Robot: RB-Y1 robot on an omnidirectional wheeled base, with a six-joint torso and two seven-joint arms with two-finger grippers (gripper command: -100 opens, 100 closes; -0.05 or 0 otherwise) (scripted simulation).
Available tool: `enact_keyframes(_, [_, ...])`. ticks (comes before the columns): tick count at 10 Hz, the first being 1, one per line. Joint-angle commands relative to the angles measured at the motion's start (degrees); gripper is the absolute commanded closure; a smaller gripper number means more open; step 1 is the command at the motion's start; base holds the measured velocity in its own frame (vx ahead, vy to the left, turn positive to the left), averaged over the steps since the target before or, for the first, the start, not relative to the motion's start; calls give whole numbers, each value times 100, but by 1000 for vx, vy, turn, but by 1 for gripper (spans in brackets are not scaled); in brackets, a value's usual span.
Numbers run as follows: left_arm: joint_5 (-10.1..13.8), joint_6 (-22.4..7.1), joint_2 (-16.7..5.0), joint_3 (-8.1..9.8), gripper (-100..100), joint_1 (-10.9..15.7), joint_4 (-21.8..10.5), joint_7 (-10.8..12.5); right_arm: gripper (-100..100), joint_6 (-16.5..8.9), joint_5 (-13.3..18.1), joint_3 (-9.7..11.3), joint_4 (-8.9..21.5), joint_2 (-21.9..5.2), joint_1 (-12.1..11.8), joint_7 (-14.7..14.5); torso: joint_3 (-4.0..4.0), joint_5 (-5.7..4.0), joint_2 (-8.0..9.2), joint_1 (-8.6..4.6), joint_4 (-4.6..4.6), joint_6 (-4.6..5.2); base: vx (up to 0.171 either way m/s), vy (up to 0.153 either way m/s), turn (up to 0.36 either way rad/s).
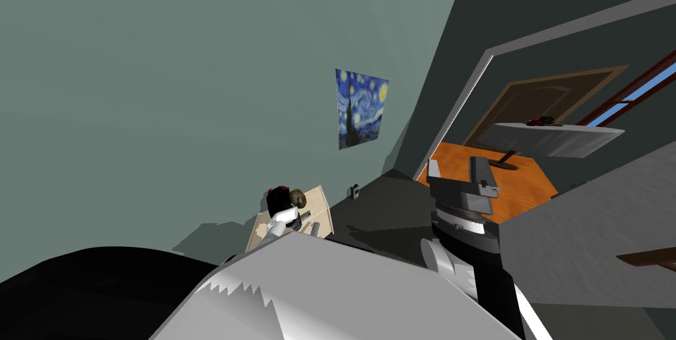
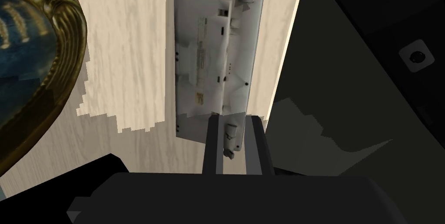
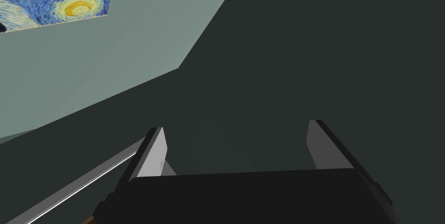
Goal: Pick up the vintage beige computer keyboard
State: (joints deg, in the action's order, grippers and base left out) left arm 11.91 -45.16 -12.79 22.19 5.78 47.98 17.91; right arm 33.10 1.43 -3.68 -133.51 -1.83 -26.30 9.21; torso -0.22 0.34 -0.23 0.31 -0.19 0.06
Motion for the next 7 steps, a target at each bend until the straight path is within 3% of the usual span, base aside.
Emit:
enact_keyframes(1, [0, 0, 0, 0, 0, 0, 0, 0, 0, 0, 0, 0, 0, 0, 0, 0, 0, 0, 0, 0, 0, 0, 0, 0, 0])
enact_keyframes(2, [14, -164, -37, 28, 100, 13, 119, 18, 0, 0, 0, 0, 0, 0, 0, 0, 0, 0, 0, 0, 0, 0, -31, -14, -29])
enact_keyframes(5, [38, -489, -106, 76, 100, 36, 357, 45, 0, 0, 0, 0, 0, 0, 1, 0, 12, -3, 20, -7, 4, -1, -50, -19, -28])
enact_keyframes(6, [23, -425, -81, 63, 100, 17, 339, 48, 0, 0, 0, 0, 0, 0, 1, 0, 11, -3, 19, -10, 5, 0, -20, -12, -5])
enact_keyframes(7, [24, -445, -85, 65, 0, 23, 342, 50, 0, 0, 0, 0, 0, 0, 0, 0, 7, -1, 12, -6, 2, -1, 0, 0, 0])
